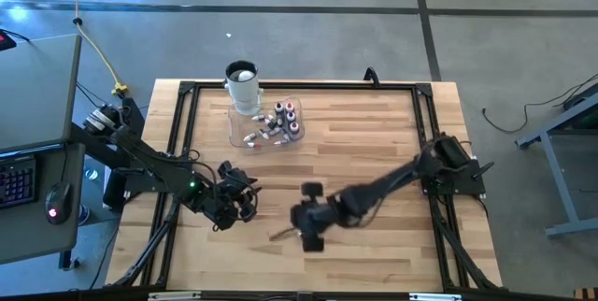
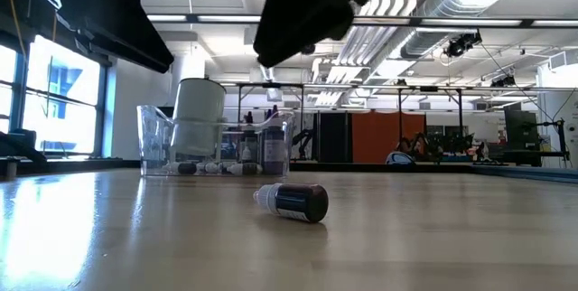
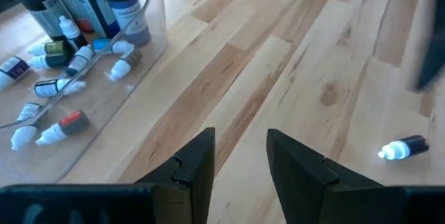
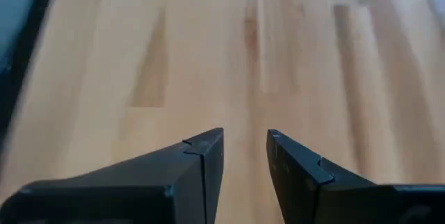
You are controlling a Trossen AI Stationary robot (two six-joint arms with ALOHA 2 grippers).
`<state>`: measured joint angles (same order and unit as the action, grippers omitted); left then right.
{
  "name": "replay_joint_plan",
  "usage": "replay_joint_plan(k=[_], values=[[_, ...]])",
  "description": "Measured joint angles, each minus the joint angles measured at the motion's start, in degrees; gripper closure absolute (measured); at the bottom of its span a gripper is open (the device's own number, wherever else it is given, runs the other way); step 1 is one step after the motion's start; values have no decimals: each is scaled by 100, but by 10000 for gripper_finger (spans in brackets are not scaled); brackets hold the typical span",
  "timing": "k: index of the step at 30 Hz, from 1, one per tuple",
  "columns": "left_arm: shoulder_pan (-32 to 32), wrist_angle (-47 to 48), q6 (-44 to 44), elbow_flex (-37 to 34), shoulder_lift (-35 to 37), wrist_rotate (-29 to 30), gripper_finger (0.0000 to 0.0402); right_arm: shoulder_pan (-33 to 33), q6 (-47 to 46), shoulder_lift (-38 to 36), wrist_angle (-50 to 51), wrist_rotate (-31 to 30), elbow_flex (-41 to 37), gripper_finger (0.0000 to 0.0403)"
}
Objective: Pick & Place food coloring
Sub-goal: Put the small red food coloring bottle into the transparent bin
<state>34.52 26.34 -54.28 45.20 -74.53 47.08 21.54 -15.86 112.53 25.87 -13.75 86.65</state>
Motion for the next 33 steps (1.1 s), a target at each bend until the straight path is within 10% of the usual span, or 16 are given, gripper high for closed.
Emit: replay_joint_plan(k=[12, 21, 33], values=[[-2, -84, -2, -1, -37, 193, 273, 477, -2150, 0, -631, 661, -1010, 300], [0, -91, -2, -1, -37, 121, 273, 242, -637, 1, -1792, 817, -1493, 300], [0, -89, -4, -1, -37, -49, 273, 484, -955, -12, -1884, 745, -1493, 300]])
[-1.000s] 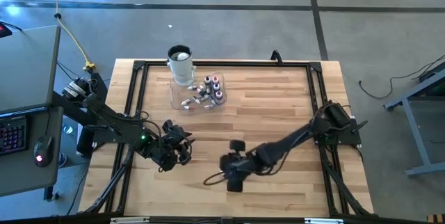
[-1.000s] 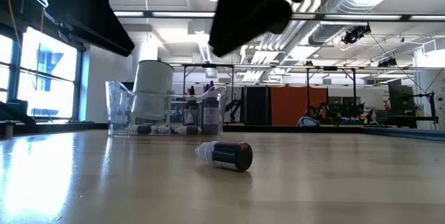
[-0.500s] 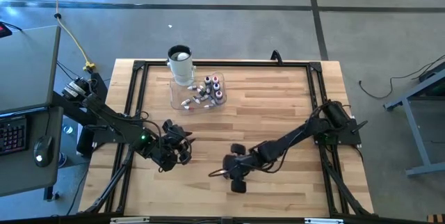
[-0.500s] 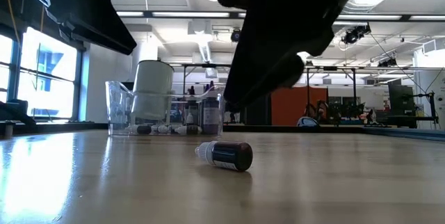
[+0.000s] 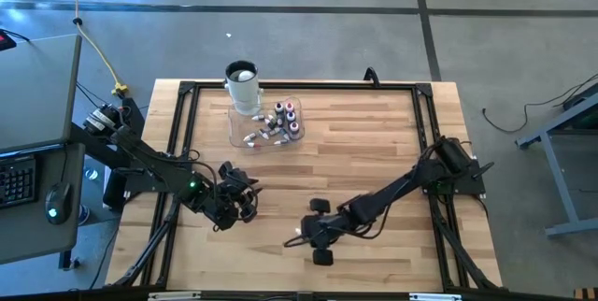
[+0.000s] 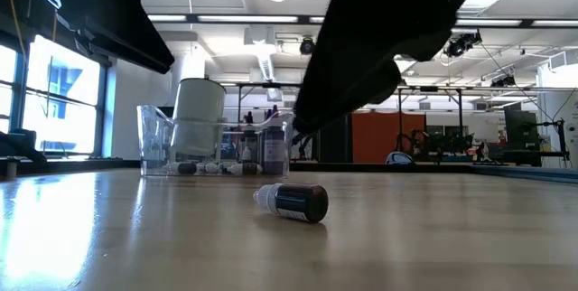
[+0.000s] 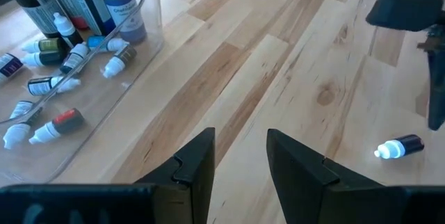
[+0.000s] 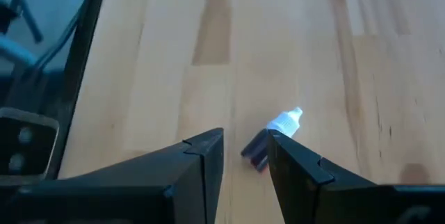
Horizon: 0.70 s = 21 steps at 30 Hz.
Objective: Pick & Place food coloring
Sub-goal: Put the small red food coloring bottle into the transparent bin
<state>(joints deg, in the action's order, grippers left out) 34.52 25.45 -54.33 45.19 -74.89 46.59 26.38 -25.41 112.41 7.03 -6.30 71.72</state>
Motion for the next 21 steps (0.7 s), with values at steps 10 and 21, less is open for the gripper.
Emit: replay_joint_plan(k=[10, 21], values=[[0, -4, 0, 0, 0, 0, 273, -174, -753, 521, -547, 407, 10, 300], [0, -2, 0, 0, 0, 17, 273, -384, -555, 512, -36, 237, 11, 300]])
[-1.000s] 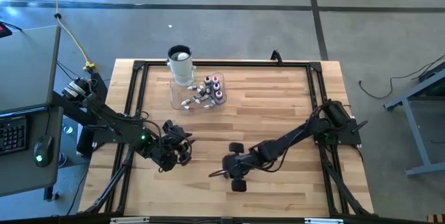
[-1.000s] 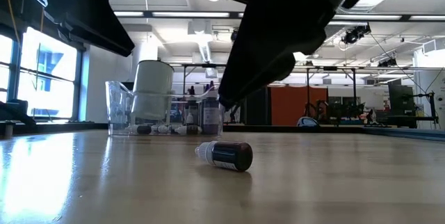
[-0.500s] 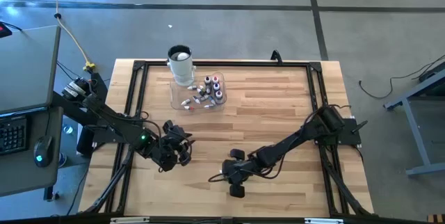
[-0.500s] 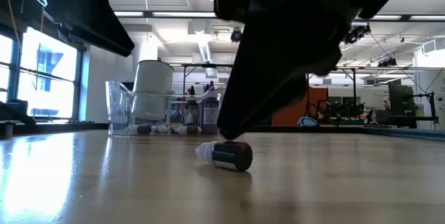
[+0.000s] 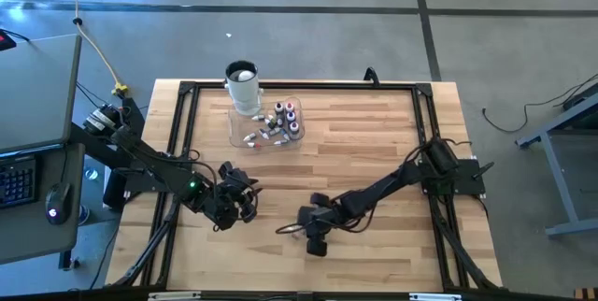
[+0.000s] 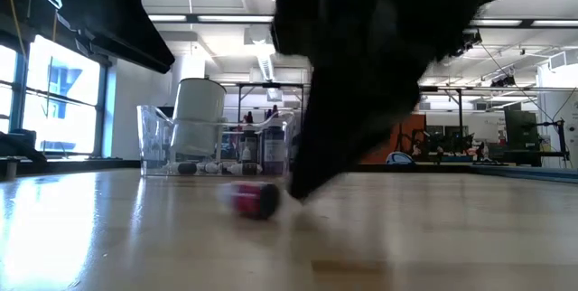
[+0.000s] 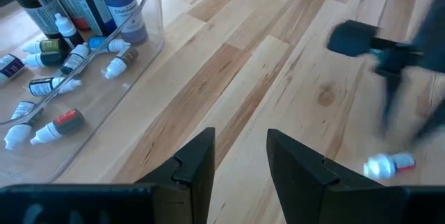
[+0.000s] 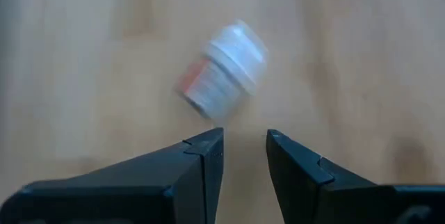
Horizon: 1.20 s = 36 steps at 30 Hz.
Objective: Pick & Place food coloring
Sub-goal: Put the small red food coloring bottle into the transparent bin
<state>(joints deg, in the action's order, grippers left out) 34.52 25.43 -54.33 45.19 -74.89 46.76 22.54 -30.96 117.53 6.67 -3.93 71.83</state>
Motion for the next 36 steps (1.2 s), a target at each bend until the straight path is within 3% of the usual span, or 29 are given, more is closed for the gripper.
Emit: replay_joint_plan(k=[12, 17, 20, 23, 31, 36], values=[[0, 0, 2, 0, 0, 9, 273, -248, 226, -99, 427, 152, -13, 300], [0, 0, 2, 0, 0, 11, 273, -315, 426, -449, 517, -197, -21, 300], [0, 0, 2, 0, 0, 12, 273, -304, 1153, -453, 237, -476, -14, 300], [0, 0, 2, 0, 0, 13, 273, -303, 1652, -393, -279, -364, -11, 299], [0, 4, 2, 0, 2, 17, 273, -349, 1645, -105, -1234, -64, -7, 299], [0, -2, 2, 0, 4, 17, 273, -271, 1608, 226, -1167, -21, -15, 299]])
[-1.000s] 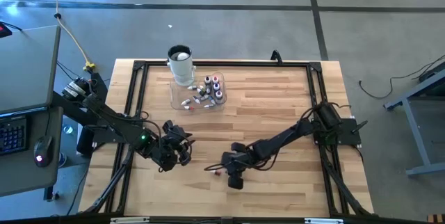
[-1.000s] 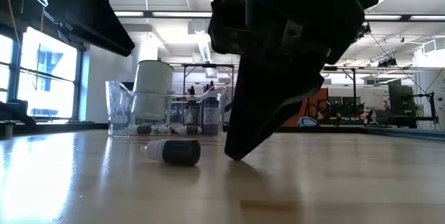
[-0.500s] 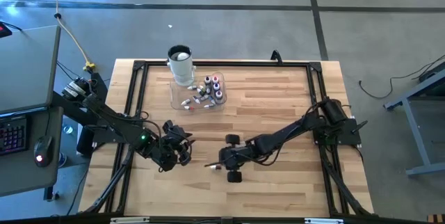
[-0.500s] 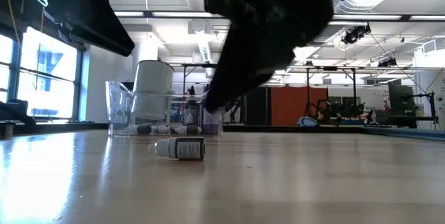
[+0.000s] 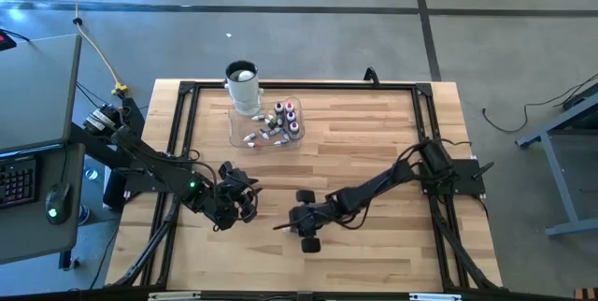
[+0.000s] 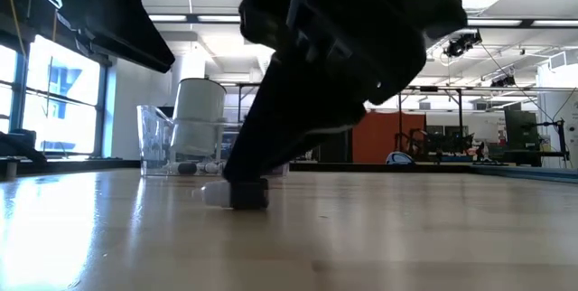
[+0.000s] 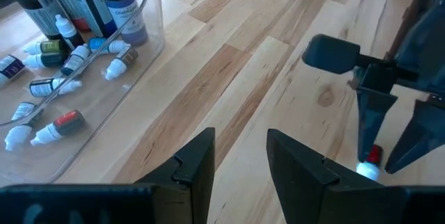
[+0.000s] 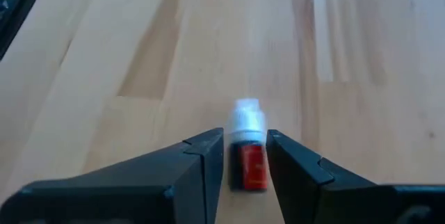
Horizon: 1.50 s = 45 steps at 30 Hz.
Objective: Pick & Place food coloring
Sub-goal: Put the small red food coloring bottle into the transparent bin
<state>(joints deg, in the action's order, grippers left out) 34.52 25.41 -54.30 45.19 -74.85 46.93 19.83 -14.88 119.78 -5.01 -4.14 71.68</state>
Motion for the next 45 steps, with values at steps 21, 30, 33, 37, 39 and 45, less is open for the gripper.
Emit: replay_joint_plan(k=[21, 30, 33, 37, 39, 45], values=[[0, 9, 0, 0, -2, -33, 273, 37, -2, 98, 411, -179, -132, 306], [0, 9, 0, 0, -2, -39, 273, -304, 221, -177, 501, -167, -99, 332], [0, 11, 0, 0, -3, -39, 273, -544, 525, -540, 840, -337, 94, 328], [1, 4, 0, 0, -4, -36, 273, -970, 1475, -1028, 1031, -1061, 413, 326], [0, 4, 0, 0, -4, -25, 273, -1270, 2138, -1182, 993, -1625, 680, 326], [0, -22, 19, 0, -4, 40, 273, -2319, 2729, -987, 1019, -1915, 1694, 326]])
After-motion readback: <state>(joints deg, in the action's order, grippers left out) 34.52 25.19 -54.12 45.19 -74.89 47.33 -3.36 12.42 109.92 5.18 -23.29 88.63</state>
